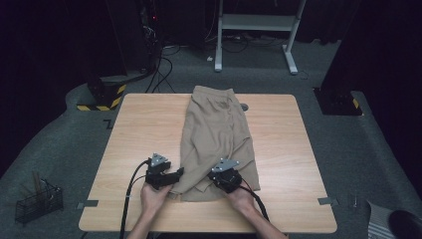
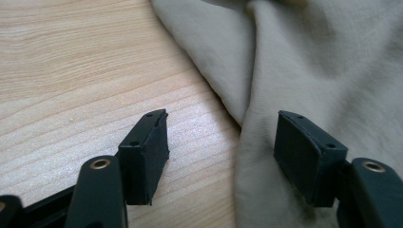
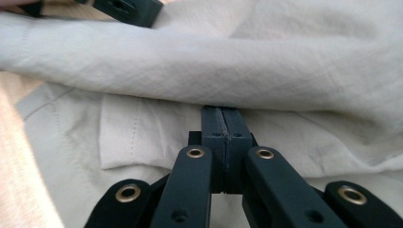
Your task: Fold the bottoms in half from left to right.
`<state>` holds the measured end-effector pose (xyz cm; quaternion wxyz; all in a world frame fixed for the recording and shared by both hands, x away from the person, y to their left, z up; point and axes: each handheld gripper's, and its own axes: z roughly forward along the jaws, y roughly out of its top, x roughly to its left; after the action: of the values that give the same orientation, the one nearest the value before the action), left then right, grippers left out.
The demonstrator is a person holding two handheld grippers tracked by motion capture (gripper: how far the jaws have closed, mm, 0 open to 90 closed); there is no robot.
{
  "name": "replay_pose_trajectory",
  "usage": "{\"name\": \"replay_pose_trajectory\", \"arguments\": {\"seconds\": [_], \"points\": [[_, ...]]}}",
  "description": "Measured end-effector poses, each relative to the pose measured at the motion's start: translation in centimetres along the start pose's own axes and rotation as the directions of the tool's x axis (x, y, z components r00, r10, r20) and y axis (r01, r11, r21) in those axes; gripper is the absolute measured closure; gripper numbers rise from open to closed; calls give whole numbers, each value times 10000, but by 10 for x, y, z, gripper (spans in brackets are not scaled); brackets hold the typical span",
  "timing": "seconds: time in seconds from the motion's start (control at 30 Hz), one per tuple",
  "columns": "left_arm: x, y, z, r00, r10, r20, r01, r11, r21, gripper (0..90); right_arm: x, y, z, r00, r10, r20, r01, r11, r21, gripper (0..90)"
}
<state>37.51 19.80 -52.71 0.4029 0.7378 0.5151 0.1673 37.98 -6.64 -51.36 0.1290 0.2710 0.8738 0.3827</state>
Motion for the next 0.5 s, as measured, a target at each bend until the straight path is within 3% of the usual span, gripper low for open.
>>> {"name": "replay_pose_trajectory", "arguments": {"seconds": [0.1, 0.2, 0.23, 0.33, 0.37, 0.43, 0.5], "points": [[2, 0, -4, 9998, -172, 106, 170, 9998, 132, 324, 0, -1, -7, 9999, -132, -41, 131, 9996, -241, 898], [0, -3, -18, 9984, -386, 405, 390, 9992, -90, 291, 5, -1, -11, 9991, -303, -303, 292, 9989, -371, 738], [-1, -3, -22, 9984, -351, 453, 358, 9993, -144, 277, 8, 0, -10, 9986, -358, -388, 347, 9990, -281, 689], [-8, -7, -38, 9960, -404, 794, 439, 9981, -425, 234, 9, -1, 1, 9990, -394, -197, 398, 9990, 198, 678], [-12, -8, -43, 9957, -352, 859, 394, 9981, -479, 225, 9, -1, 4, 9994, -327, -131, 332, 9988, 361, 682], [-18, -10, -47, 9977, 80, 668, -56, 9993, -366, 205, 7, 0, 10, 9997, -192, -131, 195, 9996, 220, 711], [-23, -12, -47, 9980, 255, 572, -243, 9995, -209, 189, 7, 4, 15, 9997, -218, 108, 216, 9995, 216, 711]]}}
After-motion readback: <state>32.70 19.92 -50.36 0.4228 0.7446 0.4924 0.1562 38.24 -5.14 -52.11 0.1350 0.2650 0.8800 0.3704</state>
